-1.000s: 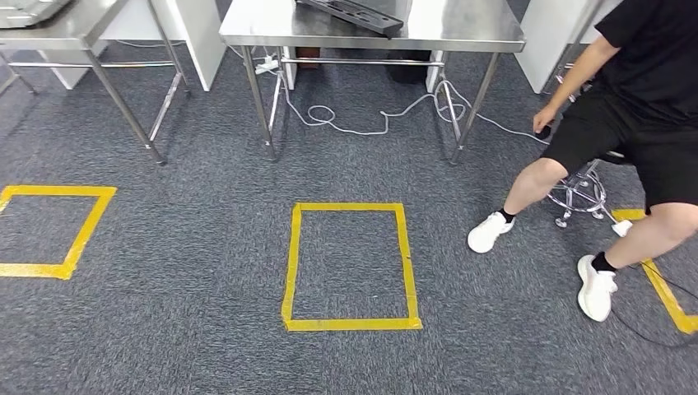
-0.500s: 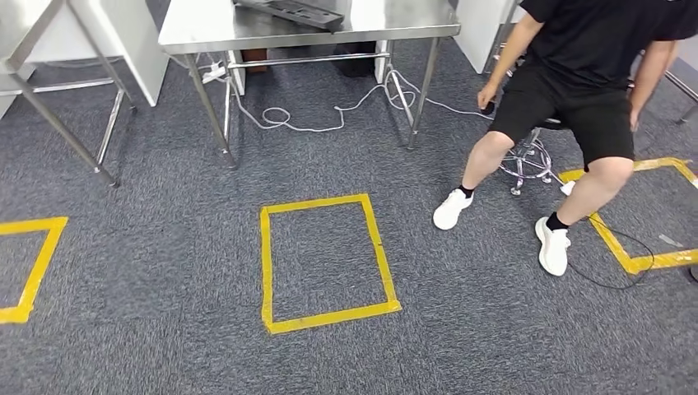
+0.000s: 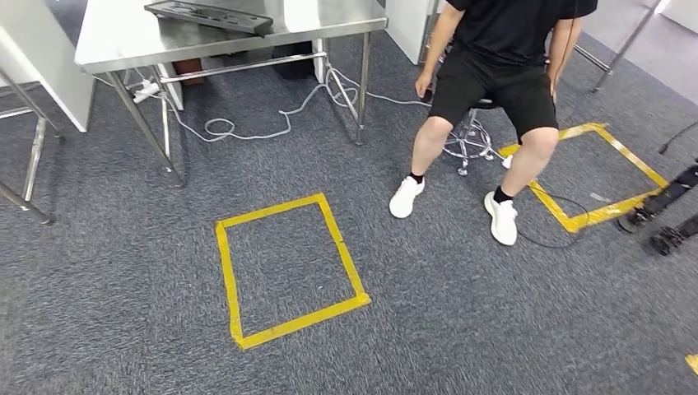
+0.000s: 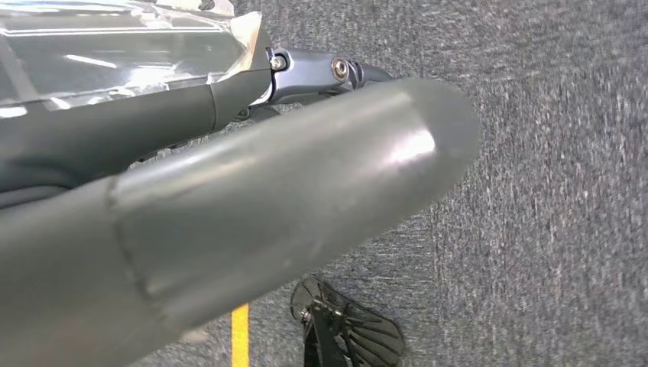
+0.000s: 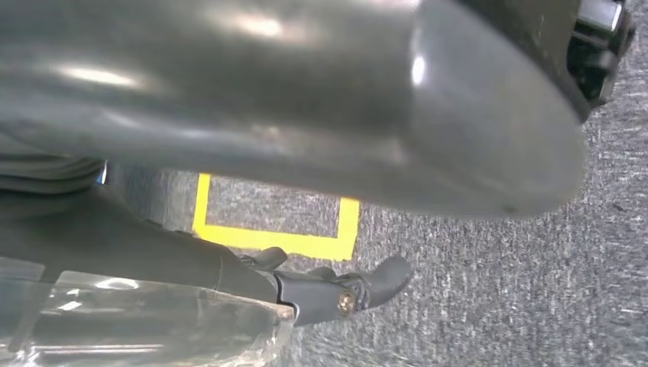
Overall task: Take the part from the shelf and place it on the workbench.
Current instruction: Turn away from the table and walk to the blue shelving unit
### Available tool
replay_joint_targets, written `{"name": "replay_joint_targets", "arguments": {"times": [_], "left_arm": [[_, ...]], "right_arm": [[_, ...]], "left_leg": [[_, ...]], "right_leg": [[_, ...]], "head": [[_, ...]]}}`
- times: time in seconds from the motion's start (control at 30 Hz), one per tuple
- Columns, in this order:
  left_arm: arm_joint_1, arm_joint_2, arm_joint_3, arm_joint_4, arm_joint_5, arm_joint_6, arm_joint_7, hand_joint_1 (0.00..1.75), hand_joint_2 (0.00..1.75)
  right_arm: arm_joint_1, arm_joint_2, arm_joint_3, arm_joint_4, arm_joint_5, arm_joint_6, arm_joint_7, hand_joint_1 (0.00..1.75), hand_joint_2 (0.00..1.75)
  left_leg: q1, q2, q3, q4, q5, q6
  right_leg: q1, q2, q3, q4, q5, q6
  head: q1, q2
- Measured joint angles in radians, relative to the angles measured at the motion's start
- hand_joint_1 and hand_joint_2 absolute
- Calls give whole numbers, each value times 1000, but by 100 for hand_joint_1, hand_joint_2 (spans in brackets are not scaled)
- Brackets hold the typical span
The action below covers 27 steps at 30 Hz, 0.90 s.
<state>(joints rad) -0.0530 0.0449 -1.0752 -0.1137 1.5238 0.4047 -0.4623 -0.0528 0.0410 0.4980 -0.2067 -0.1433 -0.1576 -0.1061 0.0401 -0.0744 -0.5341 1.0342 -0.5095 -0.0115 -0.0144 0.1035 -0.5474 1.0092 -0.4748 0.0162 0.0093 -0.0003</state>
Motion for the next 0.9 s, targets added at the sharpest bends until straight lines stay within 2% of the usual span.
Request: {"name": "replay_joint_targets", "arguments": {"times": [0.07,0.1,0.13,0.2,0.27,0.3,0.33,0.37,0.43,0.47,0.5,0.57,0.6,0.67,0.7,0.73,0.77,0.8,0.83,0.87,0.9], "left_arm": [[-1,0,-6,0,-7,-7,-1,0,0],[-1,0,-10,0,-12,-10,-1,0,0],[-1,0,-14,0,-16,-13,-1,0,0],[1,0,-20,0,-21,-17,0,0,0],[4,1,-23,0,-24,-18,1,0,0],[4,1,-24,0,-25,-18,1,0,0],[4,1,-25,0,-25,-19,2,0,0],[3,1,-26,0,-25,-19,2,0,0],[2,1,-29,0,-26,-20,2,0,0],[1,1,-31,0,-26,-20,2,0,0],[1,1,-31,0,-26,-20,2,0,0],[-3,1,-32,0,-26,-21,2,0,0],[-5,1,-32,0,-26,-21,2,0,0],[-7,1,-35,0,-27,-21,3,0,0],[-5,1,-37,0,-27,-21,5,0,0],[-2,1,-39,0,-28,-21,8,0,0],[1,1,-41,0,-29,-21,11,0,0],[3,1,-42,0,-29,-21,14,0,0],[4,1,-42,0,-29,-20,16,0,0],[5,1,-43,0,-29,-20,19,0,0],[5,1,-43,0,-29,-19,21,0,0]], "right_arm": [[5,0,0,1,-5,-8,1,0,0],[10,1,0,1,-7,-12,2,0,0],[13,2,0,2,-8,-15,4,0,0],[14,4,0,3,-9,-19,6,0,0],[14,7,0,3,-10,-20,7,0,0],[14,8,0,3,-10,-21,7,0,0],[16,8,0,3,-10,-21,7,0,0],[17,8,0,4,-11,-21,7,0,0],[17,7,0,4,-11,-21,7,0,0],[16,7,0,4,-11,-21,7,0,0],[14,7,0,4,-12,-21,7,0,0],[15,7,0,4,-12,-21,7,0,0],[17,7,0,5,-12,-21,7,0,0],[19,8,0,5,-12,-21,8,0,0],[19,9,0,5,-12,-21,8,0,0],[18,9,0,5,-12,-20,8,0,0],[17,9,0,5,-12,-19,9,0,0],[18,9,0,5,-12,-18,10,0,0],[19,9,0,6,-11,-17,12,0,0],[21,8,0,6,-11,-16,15,0,0],[21,8,0,6,-10,-15,17,0,0]], "left_leg": [[-7,19,-3,-4,2,15],[-10,30,-3,-7,6,24],[-11,43,-4,-10,9,34],[-13,71,-9,-13,13,48],[-17,103,-14,-13,14,52],[-18,117,-15,-12,14,53],[-20,131,-16,-12,15,53],[-20,143,-15,-12,15,52],[-24,166,-11,-12,13,47],[-26,176,-8,-11,11,43],[-28,186,-5,-10,9,36],[-28,206,2,-12,7,24],[-25,201,3,-8,3,18],[-18,151,-15,41,-36,8],[-15,116,-37,92,-70,5],[-14,91,-65,156,-105,2],[-13,80,-90,213,-131,0],[-12,75,-105,247,-138,-3],[-10,73,-105,247,-124,-6],[-6,69,-89,211,-94,-9],[0,56,-62,152,-56,-12]], "right_leg": [[0,17,-17,1,5,16],[0,9,-26,8,2,21],[0,-9,-38,29,-10,23],[0,-60,-88,131,-63,15],[0,-83,-145,254,-113,12],[0,-88,-153,279,-119,17],[-1,-92,-140,267,-110,23],[-2,-100,-108,217,-90,30],[3,-146,-25,76,-46,34],[7,-164,0,27,-32,30],[12,-175,9,3,-26,23],[17,-155,5,-1,-21,10],[10,-144,8,-4,-17,4],[-3,-123,12,-11,-7,-12],[-8,-113,13,-11,-3,-19],[-6,-101,10,-11,-1,-24],[-5,-88,8,-11,0,-26],[-4,-74,8,-10,1,-26],[-4,-60,8,-8,1,-26],[-5,-46,8,-4,0,-25],[-7,-33,7,1,-2,-22]], "head": [[0,0],[0,0],[2,0],[8,0],[10,0],[10,0],[10,0],[10,0],[11,0],[10,0],[10,0],[9,0],[8,0],[5,0],[3,0],[1,0],[1,0],[1,0],[1,0],[1,0],[1,0]]}}
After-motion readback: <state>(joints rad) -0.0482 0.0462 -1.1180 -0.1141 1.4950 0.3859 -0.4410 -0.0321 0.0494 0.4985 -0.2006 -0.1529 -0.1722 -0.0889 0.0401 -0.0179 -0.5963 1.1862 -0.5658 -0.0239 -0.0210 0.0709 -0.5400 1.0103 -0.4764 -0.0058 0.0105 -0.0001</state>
